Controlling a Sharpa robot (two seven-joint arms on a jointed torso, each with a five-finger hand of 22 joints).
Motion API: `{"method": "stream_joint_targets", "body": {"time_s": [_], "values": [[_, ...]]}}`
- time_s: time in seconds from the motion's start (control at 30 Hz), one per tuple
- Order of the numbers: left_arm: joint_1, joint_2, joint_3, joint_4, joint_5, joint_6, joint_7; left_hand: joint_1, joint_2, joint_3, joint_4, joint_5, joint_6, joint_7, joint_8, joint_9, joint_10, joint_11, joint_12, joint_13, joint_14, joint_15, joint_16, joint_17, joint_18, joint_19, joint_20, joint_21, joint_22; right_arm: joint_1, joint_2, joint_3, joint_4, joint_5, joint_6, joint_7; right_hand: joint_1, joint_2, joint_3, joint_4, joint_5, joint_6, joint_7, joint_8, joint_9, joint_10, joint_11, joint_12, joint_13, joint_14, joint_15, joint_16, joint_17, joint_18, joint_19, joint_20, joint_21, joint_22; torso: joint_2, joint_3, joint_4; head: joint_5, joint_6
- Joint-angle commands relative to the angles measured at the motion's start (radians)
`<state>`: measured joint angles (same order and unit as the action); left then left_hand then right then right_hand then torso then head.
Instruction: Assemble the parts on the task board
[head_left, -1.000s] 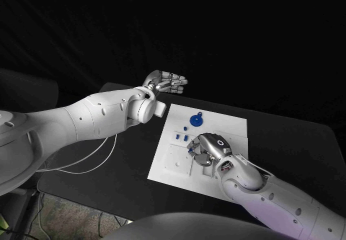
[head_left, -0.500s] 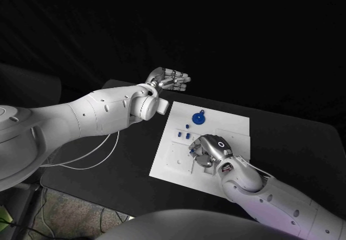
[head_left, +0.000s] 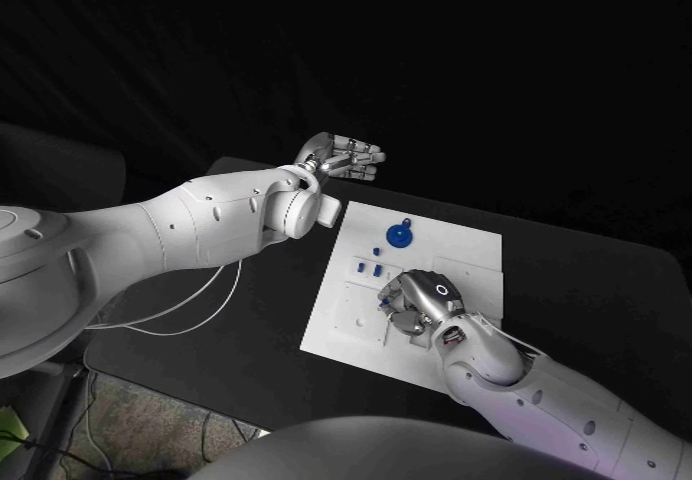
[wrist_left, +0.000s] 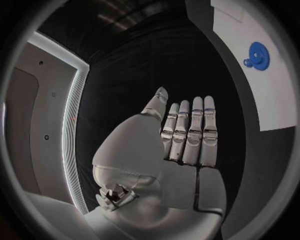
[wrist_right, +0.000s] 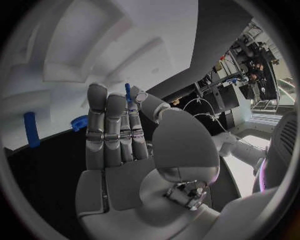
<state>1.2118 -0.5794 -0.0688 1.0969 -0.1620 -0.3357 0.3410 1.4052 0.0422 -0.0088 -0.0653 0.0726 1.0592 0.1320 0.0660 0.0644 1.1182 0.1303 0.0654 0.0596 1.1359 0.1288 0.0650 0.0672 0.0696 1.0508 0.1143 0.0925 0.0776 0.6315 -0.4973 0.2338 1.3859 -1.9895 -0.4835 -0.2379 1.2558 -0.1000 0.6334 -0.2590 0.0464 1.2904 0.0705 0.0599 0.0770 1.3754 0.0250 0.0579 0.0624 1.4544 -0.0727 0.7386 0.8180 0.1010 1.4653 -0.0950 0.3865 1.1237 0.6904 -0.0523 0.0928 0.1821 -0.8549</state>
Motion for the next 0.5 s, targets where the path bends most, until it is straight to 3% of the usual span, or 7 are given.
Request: {"method": "stream_joint_targets", "body": {"time_s": [0.03,0.5], "values": [[0.002,0.004,0.001,0.001,0.005,0.008,0.012,0.007,0.0,-0.001,0.008,-0.001,0.004,0.0,-0.002,0.0,0.002,-0.001,-0.005,-0.001,-0.003,-0.002,-0.004,0.0,0.01,0.004,0.002,0.004,-0.001,-0.001,0.002,-0.002,0.0,-0.015,0.001,0.002,0.005,-0.001,0.006,0.0,0.002,0.008,-0.001,0.005,0.002,0.019,-0.014,0.004,0.002,0.002,-0.002,0.0,0.001,0.013,0.04,-0.005,0.005,0.002,-0.001,0.0001,0.0,0.002,0.0],[0.002,0.009,0.001,-0.001,0.005,0.01,0.011,0.008,0.0,-0.001,0.01,-0.002,0.002,0.001,-0.003,0.0,0.002,-0.001,-0.005,-0.001,-0.003,-0.002,-0.004,0.0,0.011,0.004,0.002,0.004,-0.001,-0.001,0.003,-0.011,-0.005,-0.015,0.013,0.003,0.005,-0.001,0.006,0.0,0.002,0.008,-0.001,0.005,0.002,0.019,-0.014,0.004,0.002,0.002,-0.002,0.0,0.001,0.012,0.04,-0.005,0.008,0.003,0.0,0.0001,-0.0006,0.012,-0.004]]}}
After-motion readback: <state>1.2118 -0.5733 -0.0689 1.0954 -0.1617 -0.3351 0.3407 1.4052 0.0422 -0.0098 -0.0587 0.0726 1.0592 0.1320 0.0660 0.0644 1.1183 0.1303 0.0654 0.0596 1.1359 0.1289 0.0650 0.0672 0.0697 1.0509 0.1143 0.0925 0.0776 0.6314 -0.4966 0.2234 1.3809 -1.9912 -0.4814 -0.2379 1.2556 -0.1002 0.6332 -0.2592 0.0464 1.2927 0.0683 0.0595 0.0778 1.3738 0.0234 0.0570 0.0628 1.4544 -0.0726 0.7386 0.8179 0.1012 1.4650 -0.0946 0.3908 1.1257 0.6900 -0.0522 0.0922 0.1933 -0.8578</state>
